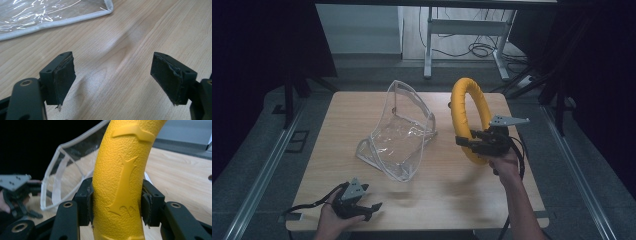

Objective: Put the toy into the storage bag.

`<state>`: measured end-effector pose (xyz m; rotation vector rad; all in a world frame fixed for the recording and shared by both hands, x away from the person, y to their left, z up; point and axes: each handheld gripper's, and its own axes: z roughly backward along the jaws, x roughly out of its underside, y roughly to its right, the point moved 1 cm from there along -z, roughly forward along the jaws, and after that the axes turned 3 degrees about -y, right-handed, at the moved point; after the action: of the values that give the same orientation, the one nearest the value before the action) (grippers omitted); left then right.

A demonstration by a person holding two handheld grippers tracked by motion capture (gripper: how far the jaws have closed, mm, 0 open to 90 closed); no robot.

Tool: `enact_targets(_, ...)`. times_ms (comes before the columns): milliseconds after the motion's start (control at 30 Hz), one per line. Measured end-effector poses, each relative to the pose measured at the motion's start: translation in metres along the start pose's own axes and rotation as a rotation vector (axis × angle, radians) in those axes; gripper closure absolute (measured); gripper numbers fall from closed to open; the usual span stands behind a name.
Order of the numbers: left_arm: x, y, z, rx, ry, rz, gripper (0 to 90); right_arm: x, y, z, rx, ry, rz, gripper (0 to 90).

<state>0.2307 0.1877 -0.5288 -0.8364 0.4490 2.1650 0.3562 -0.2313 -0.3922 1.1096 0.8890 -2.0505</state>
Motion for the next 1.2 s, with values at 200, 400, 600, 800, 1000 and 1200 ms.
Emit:
enact_targets(200,0.000,0.000,0.000,-0.005,0.004,0.005,19.7,0.000,-0.003,-0.001,0.008,0.064,-0.015,51.9)
enact_targets(400,0.000,0.000,-0.001,-0.006,0.004,0.005,19.6,0.000,-0.006,-0.003,0.006,0.104,-0.032,51.9)
enact_targets(600,0.000,0.001,-0.001,-0.008,0.000,0.001,19.6,0.001,-0.008,-0.006,0.007,0.152,-0.050,51.8)
enact_targets(800,0.000,0.001,-0.001,-0.009,0.000,0.001,19.6,0.001,-0.009,-0.008,-0.002,0.199,-0.062,51.8)
enact_targets(1000,0.001,0.001,-0.001,-0.010,-0.003,-0.001,19.7,0.001,-0.010,-0.012,-0.011,0.216,-0.077,51.8)
enact_targets(1200,0.001,0.001,-0.001,-0.008,-0.004,-0.001,19.6,0.001,-0.011,-0.016,-0.014,0.236,-0.076,51.7)
